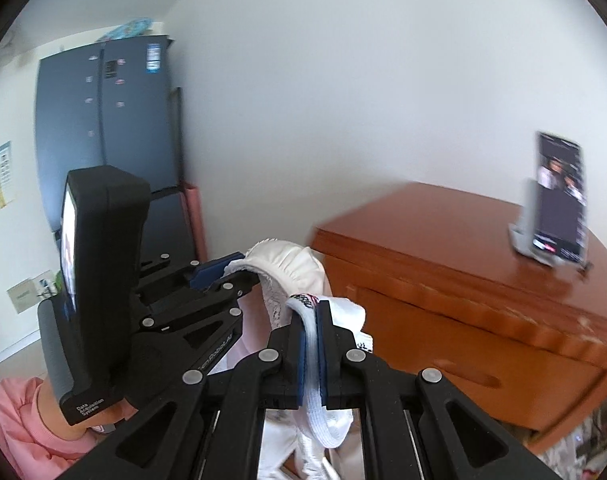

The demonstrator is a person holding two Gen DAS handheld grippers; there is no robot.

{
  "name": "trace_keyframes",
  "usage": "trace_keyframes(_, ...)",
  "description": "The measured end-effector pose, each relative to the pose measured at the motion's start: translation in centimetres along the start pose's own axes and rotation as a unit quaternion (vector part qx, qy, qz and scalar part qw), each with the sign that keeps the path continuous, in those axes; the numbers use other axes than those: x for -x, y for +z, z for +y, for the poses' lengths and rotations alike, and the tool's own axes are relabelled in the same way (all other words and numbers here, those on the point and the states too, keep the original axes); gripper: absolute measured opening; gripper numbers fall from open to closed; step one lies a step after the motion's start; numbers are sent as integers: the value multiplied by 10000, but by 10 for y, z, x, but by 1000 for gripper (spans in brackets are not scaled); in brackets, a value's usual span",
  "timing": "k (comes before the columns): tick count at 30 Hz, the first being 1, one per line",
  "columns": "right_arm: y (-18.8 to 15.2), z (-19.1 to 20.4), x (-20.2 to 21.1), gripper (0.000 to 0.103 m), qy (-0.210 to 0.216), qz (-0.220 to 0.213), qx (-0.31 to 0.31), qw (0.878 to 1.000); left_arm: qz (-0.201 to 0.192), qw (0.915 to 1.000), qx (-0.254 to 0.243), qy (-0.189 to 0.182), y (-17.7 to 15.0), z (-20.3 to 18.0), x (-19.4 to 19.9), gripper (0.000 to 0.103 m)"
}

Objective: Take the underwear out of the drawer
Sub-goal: 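Lift the white bra and white Hello Kitty garment out and carry them over the bed, then open both tools to drop the white garments onto the bed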

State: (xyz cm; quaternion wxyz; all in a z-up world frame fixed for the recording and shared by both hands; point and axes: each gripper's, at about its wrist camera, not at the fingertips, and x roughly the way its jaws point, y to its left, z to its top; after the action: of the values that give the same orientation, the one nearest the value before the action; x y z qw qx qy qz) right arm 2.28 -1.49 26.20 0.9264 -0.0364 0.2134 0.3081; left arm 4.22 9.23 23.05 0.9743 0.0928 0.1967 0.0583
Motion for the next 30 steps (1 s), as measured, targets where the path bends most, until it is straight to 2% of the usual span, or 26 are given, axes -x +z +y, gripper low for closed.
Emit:
trace_keyframes(6, 6, 50, -42, 5, 460, 234, 131, 9986, 138, 9990, 131, 416, -16, 54, 5, 15)
trace_keyframes(10, -6, 76, -81, 5, 673, 620, 207, 9956, 422, 9971, 334, 538, -42, 87, -4, 15)
trace_keyframes(15, -33, 96, -127, 5, 760, 1195, 299, 9895, 966, 9920, 638, 501, -89, 115, -32, 15)
trace_keyframes(20, -73, 101, -180, 5, 758, 1905, 155, 9786, 1572, 9809, 1104, 297, -147, 136, -71, 15)
trace_keyframes(24, -103, 96, -219, 5, 711, 2452, 2, 9669, 1941, 9732, 1213, 238, -183, 140, -103, 15)
trace_keyframes(30, -144, 97, -259, 5, 505, 3011, -103, 9522, 2436, 9531, 1798, 33, -235, 145, -142, 15)
